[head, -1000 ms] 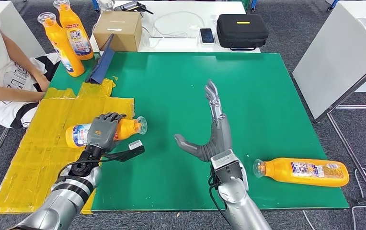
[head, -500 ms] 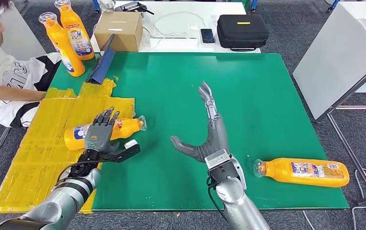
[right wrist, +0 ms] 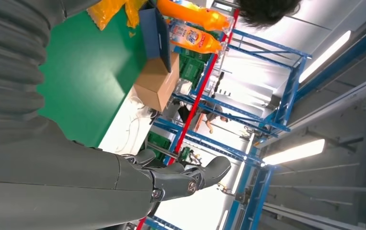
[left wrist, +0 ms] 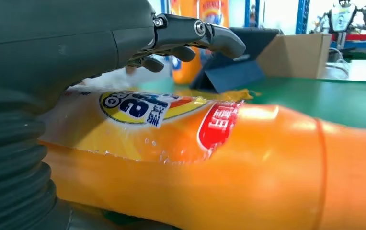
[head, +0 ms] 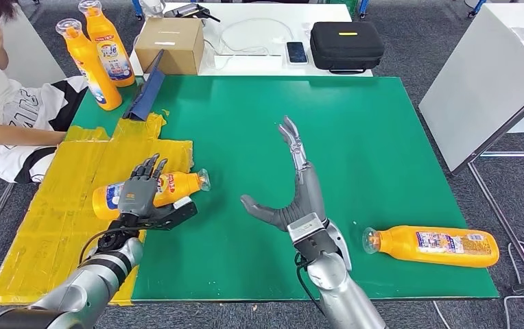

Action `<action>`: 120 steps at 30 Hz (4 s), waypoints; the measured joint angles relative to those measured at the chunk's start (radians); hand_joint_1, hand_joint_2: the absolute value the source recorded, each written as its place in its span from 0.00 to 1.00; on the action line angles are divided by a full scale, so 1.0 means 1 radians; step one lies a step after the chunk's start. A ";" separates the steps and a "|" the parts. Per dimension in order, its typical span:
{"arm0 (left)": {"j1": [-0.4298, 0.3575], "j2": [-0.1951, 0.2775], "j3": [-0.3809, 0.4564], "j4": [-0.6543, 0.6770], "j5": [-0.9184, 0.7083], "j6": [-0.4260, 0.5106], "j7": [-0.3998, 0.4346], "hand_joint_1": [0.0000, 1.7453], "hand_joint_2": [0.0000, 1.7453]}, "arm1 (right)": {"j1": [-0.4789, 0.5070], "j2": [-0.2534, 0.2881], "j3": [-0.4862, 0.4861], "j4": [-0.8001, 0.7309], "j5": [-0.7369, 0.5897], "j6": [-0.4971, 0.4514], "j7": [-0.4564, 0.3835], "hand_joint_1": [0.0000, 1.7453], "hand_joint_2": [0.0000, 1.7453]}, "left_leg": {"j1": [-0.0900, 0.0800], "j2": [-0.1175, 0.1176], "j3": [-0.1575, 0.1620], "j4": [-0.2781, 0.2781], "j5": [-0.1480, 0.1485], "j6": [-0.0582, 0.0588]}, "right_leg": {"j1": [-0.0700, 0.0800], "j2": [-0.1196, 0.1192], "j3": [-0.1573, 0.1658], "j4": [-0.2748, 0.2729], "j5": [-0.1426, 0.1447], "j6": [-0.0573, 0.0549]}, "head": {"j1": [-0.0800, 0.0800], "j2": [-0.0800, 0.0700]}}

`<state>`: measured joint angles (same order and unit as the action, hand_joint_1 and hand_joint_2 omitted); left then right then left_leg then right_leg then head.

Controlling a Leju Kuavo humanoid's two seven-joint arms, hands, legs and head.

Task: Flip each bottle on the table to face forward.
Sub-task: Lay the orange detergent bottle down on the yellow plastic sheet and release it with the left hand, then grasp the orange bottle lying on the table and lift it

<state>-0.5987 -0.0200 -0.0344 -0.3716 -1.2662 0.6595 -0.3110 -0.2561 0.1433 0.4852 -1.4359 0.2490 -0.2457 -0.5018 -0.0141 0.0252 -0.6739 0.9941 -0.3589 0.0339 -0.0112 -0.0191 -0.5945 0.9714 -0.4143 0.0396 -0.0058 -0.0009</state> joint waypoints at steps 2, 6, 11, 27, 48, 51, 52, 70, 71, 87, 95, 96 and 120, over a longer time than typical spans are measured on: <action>-0.005 -0.008 0.048 -0.001 0.138 -0.066 -0.134 0.00 1.00 | 0.000 0.000 0.000 0.000 0.011 0.000 0.004 0.00 1.00 | 0.000 -0.001 0.002 0.000 0.000 0.000 | 0.000 0.000 0.001 0.000 0.000 0.000 | 0.000 0.000; 0.035 -0.037 0.133 -0.102 0.561 -0.279 -0.358 0.00 1.00 | 0.005 -0.004 0.000 0.000 0.057 0.000 0.020 0.00 1.00 | 0.000 -0.001 0.003 0.000 0.000 0.000 | 0.000 0.000 0.002 0.000 -0.001 -0.001 | 0.000 0.000; 0.167 -0.049 0.048 -0.384 0.891 -0.344 -0.389 0.00 1.00 | 0.015 -0.018 -0.011 0.000 0.135 0.000 0.044 0.00 1.00 | 0.000 0.001 0.001 0.000 0.000 0.000 | 0.000 0.000 0.000 0.000 0.000 0.000 | 0.000 0.000; 0.412 -0.103 -0.099 -0.867 0.970 -0.508 -0.390 0.00 1.00 | 0.010 -0.141 -0.062 0.029 0.468 0.038 0.188 0.00 1.00 | 0.000 -0.001 -0.001 0.000 -0.001 0.000 | 0.000 0.000 -0.001 0.000 0.000 0.000 | 0.000 0.000; 0.490 -0.163 -0.120 -0.943 1.006 -0.641 -0.362 0.00 1.00 | 0.070 -0.459 -0.148 0.097 0.555 0.219 0.220 0.00 1.00 | -0.001 -0.001 -0.002 0.000 -0.001 0.001 | -0.001 0.000 -0.001 -0.001 0.000 0.001 | 0.000 0.000; 0.490 -0.164 -0.122 -0.943 1.005 -0.641 -0.361 0.00 1.00 | 0.075 -0.476 -0.151 0.097 0.554 0.222 0.219 0.00 1.00 | -0.002 -0.001 -0.002 0.000 -0.001 0.001 | -0.002 0.000 -0.001 -0.001 0.000 0.001 | 0.000 0.000; 0.490 -0.164 -0.124 -0.943 1.005 -0.641 -0.361 0.00 1.00 | 0.076 -0.480 -0.152 0.097 0.553 0.223 0.218 0.00 1.00 | -0.002 -0.001 -0.002 0.000 -0.001 0.001 | -0.002 0.000 -0.001 -0.001 0.000 0.001 | 0.000 0.000; 0.461 -0.166 -0.148 -0.926 1.020 -0.655 -0.361 0.00 1.00 | 0.218 -0.659 -0.294 0.035 0.445 0.363 0.145 0.00 1.00 | -0.002 -0.004 -0.002 0.001 -0.002 0.002 | -0.002 0.000 -0.001 -0.001 0.000 0.001 | -0.001 0.000; 0.460 -0.166 -0.150 -0.926 1.022 -0.658 -0.361 0.00 1.00 | 0.227 -0.664 -0.307 0.030 0.441 0.371 0.142 0.00 1.00 | -0.002 -0.004 -0.002 0.001 -0.002 0.002 | -0.002 -0.001 -0.001 -0.001 0.000 0.001 | -0.001 0.000; 0.458 -0.166 -0.174 -0.945 1.026 -0.656 -0.364 0.00 1.00 | 0.334 -0.727 -0.432 -0.027 0.430 0.410 0.139 0.00 1.00 | -0.002 -0.003 -0.002 0.001 -0.002 0.002 | -0.002 0.000 -0.001 -0.001 0.000 0.001 | -0.001 0.000; 0.458 -0.165 -0.179 -0.950 1.031 -0.657 -0.364 0.00 1.00 | 0.339 -0.737 -0.469 -0.024 0.438 0.409 0.152 0.00 1.00 | -0.002 -0.003 -0.002 0.001 -0.002 0.002 | -0.002 0.000 -0.001 -0.001 0.000 0.001 | -0.001 0.000; 0.458 -0.165 -0.179 -0.951 1.033 -0.657 -0.364 0.00 1.00 | 0.337 -0.737 -0.476 -0.020 0.443 0.408 0.156 0.00 1.00 | -0.002 -0.003 -0.002 0.001 -0.002 0.002 | -0.002 0.000 -0.001 -0.001 0.000 0.001 | -0.001 0.000; 0.451 -0.165 -0.187 -0.941 1.042 -0.667 -0.351 0.00 1.00 | 0.194 -0.699 -0.477 0.207 0.613 0.336 0.230 0.00 1.00 | -0.002 -0.003 -0.002 0.001 -0.002 0.002 | -0.002 0.000 -0.001 -0.001 0.000 0.001 | -0.001 0.000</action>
<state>-0.1476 -0.1854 -0.2216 -1.3129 -0.2237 -0.0073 -0.6619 -0.0623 -0.5558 0.0084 -1.2291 0.8618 0.0905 -0.2717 -0.0163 0.0219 -0.6759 0.9947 -0.3613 0.0358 -0.0134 -0.0196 -0.5952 0.9704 -0.4143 0.0410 -0.0067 -0.0011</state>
